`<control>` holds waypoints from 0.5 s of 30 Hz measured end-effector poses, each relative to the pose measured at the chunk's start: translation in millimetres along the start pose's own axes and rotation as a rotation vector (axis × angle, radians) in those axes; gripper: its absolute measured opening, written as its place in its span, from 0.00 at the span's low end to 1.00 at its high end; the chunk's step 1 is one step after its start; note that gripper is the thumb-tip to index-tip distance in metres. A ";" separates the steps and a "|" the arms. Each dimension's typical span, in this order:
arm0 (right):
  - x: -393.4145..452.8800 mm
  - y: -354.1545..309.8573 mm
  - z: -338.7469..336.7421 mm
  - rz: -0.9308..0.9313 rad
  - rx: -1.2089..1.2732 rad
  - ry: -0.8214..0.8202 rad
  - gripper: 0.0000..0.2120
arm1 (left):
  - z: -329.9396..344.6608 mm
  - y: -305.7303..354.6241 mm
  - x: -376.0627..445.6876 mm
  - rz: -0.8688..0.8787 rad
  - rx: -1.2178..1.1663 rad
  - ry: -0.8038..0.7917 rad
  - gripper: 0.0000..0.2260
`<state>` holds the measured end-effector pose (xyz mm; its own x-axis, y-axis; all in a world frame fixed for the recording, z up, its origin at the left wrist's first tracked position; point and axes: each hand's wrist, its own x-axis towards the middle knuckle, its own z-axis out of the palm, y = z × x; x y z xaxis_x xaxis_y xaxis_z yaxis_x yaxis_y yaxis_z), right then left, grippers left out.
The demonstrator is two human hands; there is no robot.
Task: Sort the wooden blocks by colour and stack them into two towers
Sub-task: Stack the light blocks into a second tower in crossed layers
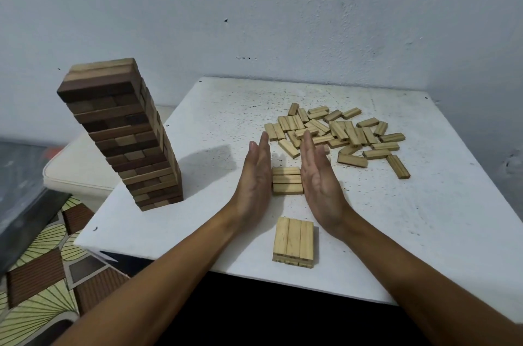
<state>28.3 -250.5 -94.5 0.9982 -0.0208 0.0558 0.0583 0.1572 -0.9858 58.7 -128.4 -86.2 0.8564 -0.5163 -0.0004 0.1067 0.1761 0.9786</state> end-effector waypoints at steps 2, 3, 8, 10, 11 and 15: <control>-0.1 -0.5 -2.6 -0.002 -0.064 0.075 0.38 | -1.9 3.0 -0.2 0.025 0.089 0.038 0.23; 0.2 -1.4 -6.5 -0.015 -0.145 0.130 0.32 | -4.9 7.2 -0.4 0.021 0.163 0.056 0.18; 0.9 -8.3 -43.4 -0.140 -0.637 0.108 0.32 | -39.8 2.7 4.5 0.081 0.698 0.069 0.28; 2.2 -9.8 -53.9 -0.085 -0.752 -0.010 0.37 | -43.0 2.4 3.2 0.096 0.821 0.041 0.32; 3.1 -10.3 -56.9 -0.061 -0.795 -0.052 0.40 | -43.9 2.6 2.4 0.092 0.857 0.032 0.34; 6.7 -9.4 -57.9 -0.024 -0.874 -0.115 0.46 | -49.1 2.1 4.4 0.054 0.952 0.015 0.38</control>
<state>33.7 -309.3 -94.0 0.9946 0.0929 0.0469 0.0965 -0.6546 -0.7498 87.5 -89.1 -94.2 0.8552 -0.5155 0.0531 -0.3834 -0.5604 0.7341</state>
